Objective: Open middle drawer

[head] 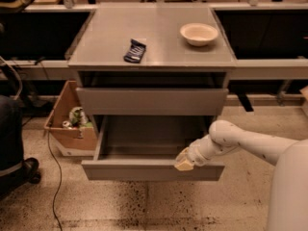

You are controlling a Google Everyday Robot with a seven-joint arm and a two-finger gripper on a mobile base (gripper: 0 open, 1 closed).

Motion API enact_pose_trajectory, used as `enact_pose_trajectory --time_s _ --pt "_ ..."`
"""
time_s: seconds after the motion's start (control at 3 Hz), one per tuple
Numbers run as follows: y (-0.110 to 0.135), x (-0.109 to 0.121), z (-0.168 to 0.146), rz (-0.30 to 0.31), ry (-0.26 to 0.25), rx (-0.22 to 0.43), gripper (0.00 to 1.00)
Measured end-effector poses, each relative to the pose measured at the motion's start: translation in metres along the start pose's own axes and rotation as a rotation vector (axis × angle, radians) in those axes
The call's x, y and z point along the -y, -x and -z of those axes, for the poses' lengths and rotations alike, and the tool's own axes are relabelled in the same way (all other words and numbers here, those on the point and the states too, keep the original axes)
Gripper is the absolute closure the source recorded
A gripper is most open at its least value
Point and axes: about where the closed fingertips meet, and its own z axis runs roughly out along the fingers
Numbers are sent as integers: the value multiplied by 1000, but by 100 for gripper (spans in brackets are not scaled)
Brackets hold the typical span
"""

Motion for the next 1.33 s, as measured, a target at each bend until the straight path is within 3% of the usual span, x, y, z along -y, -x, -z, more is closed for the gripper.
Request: enact_pose_trajectory --time_s 0.33,0.67,1.0,1.33 --pt "-8 -41 14 -50 74 -26 10" --pt "-20 -79 19 -87 147 -57 0" --pt "-24 -90 24 -98 168 -71 18" --pt "-15 -62 36 -73 119 -64 50"
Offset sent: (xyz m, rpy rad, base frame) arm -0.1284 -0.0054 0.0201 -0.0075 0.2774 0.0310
